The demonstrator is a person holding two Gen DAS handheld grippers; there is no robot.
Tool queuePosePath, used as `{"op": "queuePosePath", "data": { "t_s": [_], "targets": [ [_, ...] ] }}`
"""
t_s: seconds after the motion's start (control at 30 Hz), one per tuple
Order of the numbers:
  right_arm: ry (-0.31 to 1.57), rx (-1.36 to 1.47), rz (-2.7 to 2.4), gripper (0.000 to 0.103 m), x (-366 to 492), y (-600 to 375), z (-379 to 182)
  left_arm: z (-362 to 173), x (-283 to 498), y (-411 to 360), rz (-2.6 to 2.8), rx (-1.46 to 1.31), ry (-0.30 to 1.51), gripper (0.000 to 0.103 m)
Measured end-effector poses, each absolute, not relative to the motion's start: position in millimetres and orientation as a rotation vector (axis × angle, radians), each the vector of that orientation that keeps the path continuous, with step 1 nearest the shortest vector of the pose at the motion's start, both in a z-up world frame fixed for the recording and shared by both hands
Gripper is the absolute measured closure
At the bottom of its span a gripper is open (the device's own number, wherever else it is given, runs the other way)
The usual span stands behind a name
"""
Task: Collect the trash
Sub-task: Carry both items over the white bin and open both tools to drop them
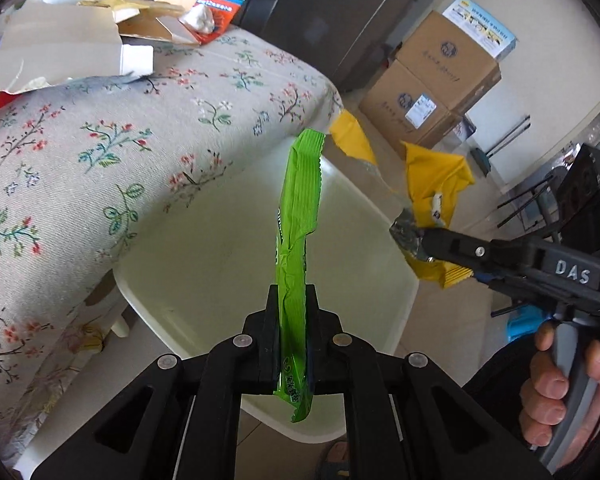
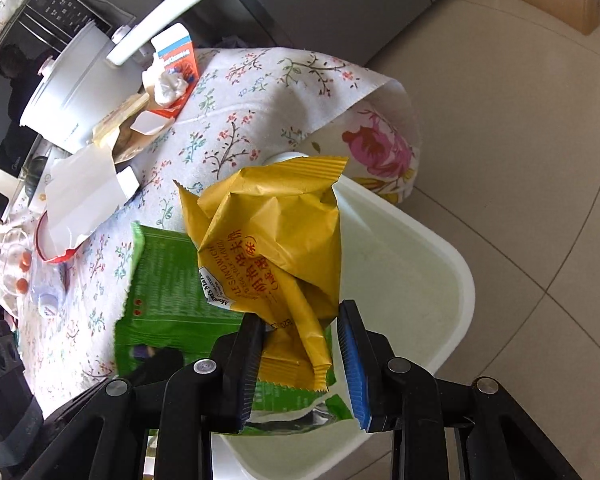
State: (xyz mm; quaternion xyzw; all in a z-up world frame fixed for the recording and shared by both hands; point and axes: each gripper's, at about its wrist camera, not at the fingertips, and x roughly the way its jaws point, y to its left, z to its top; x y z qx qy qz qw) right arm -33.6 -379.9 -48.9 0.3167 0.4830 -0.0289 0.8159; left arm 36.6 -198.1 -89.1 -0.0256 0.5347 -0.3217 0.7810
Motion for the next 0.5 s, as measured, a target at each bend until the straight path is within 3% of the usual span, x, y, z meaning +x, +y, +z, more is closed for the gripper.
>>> {"op": "queuePosePath", "data": {
  "t_s": [0.17, 0.4, 0.5],
  "targets": [
    [1.056, 0.662, -0.06, 0.068, -28.6, -376.7, -56.7, -99.8, 36.9, -212.5, -0.672, 0.075, 1.172, 0.083],
    [1.067, 0.662, -0.063, 0.066, -23.2, -377.5, -62.0, -73.2, 48.3, -187.6, -0.642, -0.024, 1.125, 0.054],
    [1.077, 0.658, -0.059, 0.065, -20.1, -374.3, -64.9, -57.8, 49.2, -167.9, -0.61, -0.068, 1.105, 0.053]
  ]
}}
